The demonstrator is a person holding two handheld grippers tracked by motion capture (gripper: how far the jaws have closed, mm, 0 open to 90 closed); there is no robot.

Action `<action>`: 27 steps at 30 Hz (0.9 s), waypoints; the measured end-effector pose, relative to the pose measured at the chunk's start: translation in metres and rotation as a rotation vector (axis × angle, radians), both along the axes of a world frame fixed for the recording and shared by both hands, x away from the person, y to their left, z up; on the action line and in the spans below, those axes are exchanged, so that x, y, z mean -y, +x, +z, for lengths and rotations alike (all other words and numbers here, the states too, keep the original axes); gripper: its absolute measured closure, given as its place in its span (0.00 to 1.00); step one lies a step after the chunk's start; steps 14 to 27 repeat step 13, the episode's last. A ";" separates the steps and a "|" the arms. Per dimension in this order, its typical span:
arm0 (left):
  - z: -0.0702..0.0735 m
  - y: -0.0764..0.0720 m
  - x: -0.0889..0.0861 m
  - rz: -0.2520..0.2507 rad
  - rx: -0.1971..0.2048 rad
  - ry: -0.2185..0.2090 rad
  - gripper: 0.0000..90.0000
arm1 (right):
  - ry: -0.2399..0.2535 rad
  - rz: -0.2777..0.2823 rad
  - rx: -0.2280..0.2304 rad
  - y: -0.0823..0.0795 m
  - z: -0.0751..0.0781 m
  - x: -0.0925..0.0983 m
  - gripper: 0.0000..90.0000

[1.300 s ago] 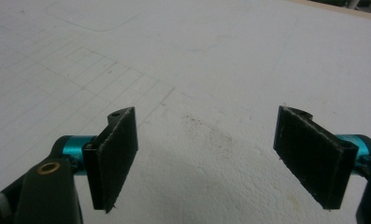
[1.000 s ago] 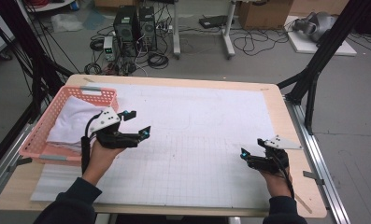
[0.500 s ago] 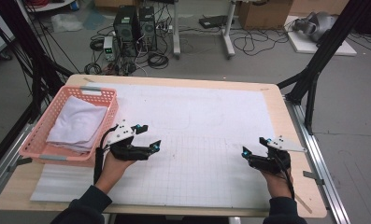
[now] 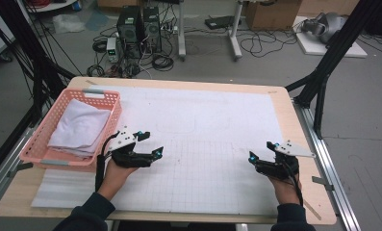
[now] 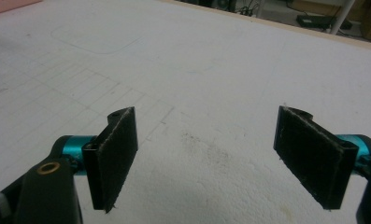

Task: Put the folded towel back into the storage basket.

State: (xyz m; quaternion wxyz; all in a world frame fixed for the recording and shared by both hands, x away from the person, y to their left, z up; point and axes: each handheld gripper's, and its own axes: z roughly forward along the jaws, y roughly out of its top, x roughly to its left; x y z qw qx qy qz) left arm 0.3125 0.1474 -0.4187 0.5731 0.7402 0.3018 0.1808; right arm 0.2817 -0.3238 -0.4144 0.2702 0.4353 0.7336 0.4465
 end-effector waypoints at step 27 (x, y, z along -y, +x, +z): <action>-0.003 0.001 -0.001 0.008 -0.015 -0.006 0.24 | -0.002 0.004 -0.004 0.001 -0.001 0.000 0.23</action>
